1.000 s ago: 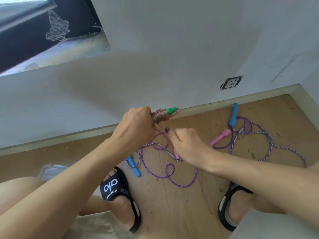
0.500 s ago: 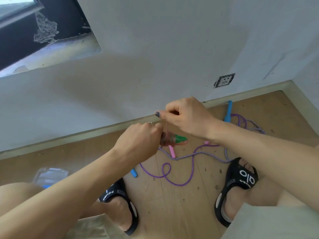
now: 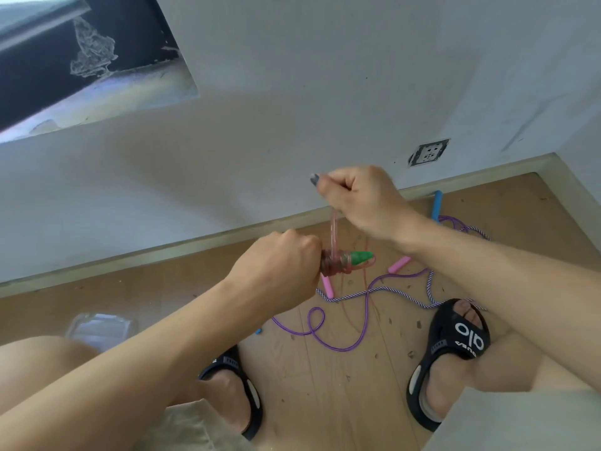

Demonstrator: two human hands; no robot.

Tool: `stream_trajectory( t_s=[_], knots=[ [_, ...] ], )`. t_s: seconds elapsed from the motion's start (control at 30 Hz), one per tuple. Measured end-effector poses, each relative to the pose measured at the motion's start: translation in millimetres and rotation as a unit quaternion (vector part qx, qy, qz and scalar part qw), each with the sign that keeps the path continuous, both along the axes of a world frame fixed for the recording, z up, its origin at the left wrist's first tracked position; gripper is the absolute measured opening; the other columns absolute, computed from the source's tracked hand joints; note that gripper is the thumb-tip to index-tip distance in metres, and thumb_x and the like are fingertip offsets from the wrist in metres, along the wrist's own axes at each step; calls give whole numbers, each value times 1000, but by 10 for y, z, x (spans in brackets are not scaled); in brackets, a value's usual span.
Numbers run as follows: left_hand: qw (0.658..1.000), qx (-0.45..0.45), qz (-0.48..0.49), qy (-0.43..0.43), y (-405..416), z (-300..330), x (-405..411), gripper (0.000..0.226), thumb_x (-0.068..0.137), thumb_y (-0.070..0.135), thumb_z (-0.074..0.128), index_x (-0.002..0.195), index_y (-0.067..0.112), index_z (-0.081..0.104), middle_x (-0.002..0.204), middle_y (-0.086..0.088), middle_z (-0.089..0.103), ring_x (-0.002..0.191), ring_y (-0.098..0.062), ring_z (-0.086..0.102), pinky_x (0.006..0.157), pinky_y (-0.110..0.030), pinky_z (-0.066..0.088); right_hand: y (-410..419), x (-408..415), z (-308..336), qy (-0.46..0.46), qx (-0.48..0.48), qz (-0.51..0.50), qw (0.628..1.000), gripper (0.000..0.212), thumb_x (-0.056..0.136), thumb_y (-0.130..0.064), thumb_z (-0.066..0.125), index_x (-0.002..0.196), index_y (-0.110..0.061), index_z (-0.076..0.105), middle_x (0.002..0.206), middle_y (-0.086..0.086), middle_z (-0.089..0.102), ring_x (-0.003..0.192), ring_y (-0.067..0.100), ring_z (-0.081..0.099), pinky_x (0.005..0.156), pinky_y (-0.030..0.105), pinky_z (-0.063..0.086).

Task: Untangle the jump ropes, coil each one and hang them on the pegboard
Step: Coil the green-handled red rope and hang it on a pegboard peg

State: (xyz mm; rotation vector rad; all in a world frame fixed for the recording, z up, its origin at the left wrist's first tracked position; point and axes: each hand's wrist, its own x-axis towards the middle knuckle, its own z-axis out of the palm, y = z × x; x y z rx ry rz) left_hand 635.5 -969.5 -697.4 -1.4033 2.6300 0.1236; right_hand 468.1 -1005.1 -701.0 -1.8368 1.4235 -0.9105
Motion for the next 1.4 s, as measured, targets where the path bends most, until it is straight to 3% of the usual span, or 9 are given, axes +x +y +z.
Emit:
stream_trajectory(
  t_s=[0.13,0.3,0.47,0.57,0.7,0.87,1.03,1.3,1.4],
  knots=[
    [998,44,-8,-39,-27,-54,-22,8,91,21,55,84,18,54,65,2,46,53,-20,47,52,-31,41,34,49,255,28,-112,24,993,54,100,-34,54,56,-22,25,49,-4,23,49,12,24,49,29,21],
    [997,44,-19,-54,23,-92,-71,20,91,19,54,77,18,40,65,0,40,54,-24,44,52,-32,39,97,175,238,44,-119,58,990,55,99,-35,54,54,-23,24,45,-5,26,48,13,25,49,31,21],
    [999,36,-27,-27,37,-79,-78,21,91,24,55,76,20,41,67,2,38,62,-28,46,56,-32,38,-62,45,-74,139,-13,42,989,58,98,-40,54,50,-18,30,44,-11,43,47,14,35,52,33,24],
    [998,48,-2,32,-11,-19,24,12,89,30,56,83,21,51,69,1,48,68,-30,56,58,-33,42,-39,-11,-280,101,88,36,990,57,100,-40,52,52,-14,34,43,-6,31,45,13,29,52,33,24],
    [985,68,23,156,-8,90,96,11,83,29,61,90,22,67,73,-2,65,69,-30,59,61,-35,48,158,55,-580,70,225,52,970,41,95,-31,56,59,-12,49,56,1,43,55,14,37,54,29,28],
    [972,36,152,177,-336,69,356,10,84,24,62,87,16,66,67,-6,58,69,-36,56,61,-35,47,236,144,-464,49,213,-12,976,50,103,-35,41,58,-14,39,54,6,39,51,18,33,54,33,22],
    [964,31,248,89,-600,-123,593,14,88,23,57,88,10,64,80,-14,64,69,-35,58,60,-35,48,405,215,-234,71,130,17,989,60,104,-41,40,63,1,51,55,14,46,49,15,31,52,35,23],
    [992,12,112,-64,-265,-267,191,19,96,24,48,102,10,60,75,-6,51,68,-30,56,57,-34,45,279,165,55,45,30,103,993,54,101,-37,53,55,-11,41,49,5,44,51,16,33,53,35,29],
    [994,18,70,-87,-142,-227,98,18,93,22,49,101,15,63,76,-3,54,65,-27,51,57,-33,45,193,117,64,61,11,92,994,57,99,-41,54,54,-16,30,46,-4,30,49,14,27,52,35,26]
  ],
)
